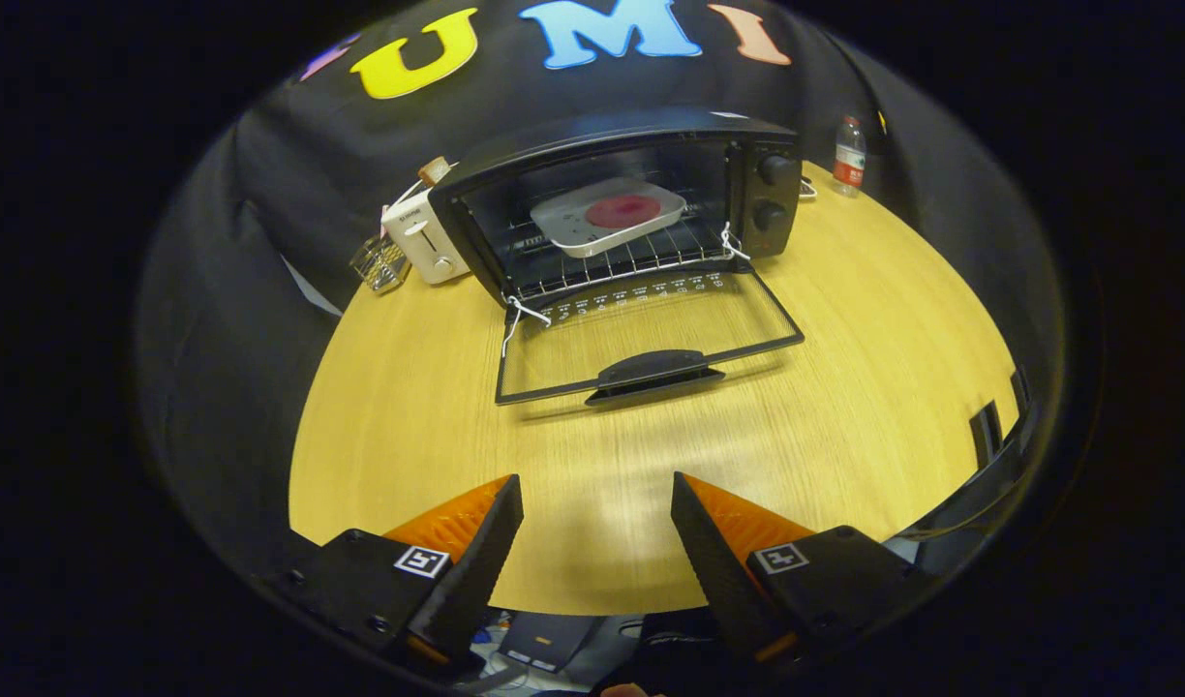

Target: Open the toaster oven, put the food inside, and close the toaster oven door.

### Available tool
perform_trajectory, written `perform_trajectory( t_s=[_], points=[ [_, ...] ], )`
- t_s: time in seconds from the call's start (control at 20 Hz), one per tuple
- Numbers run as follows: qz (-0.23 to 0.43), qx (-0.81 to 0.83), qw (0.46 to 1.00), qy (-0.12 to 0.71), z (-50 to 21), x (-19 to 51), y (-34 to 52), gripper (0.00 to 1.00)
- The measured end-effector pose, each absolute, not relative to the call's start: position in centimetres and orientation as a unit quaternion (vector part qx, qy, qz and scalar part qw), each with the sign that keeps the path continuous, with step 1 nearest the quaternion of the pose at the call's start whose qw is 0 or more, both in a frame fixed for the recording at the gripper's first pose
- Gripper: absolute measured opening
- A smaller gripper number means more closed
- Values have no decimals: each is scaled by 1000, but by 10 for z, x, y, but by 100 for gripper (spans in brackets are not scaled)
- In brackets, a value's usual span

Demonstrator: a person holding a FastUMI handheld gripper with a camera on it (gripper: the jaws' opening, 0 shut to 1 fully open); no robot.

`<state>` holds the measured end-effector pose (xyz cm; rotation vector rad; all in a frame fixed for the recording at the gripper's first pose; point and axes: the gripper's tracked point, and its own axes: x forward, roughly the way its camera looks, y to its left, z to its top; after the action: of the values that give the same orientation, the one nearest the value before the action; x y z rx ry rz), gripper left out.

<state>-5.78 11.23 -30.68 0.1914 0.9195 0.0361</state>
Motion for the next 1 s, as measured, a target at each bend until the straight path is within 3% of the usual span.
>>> perform_trajectory(
  t_s=[0.4,1.0],
  points=[
    [12,-50,889,456,-342,-26,77,98],
    [-3,-27,880,475,-370,22,58,100]
  ],
)
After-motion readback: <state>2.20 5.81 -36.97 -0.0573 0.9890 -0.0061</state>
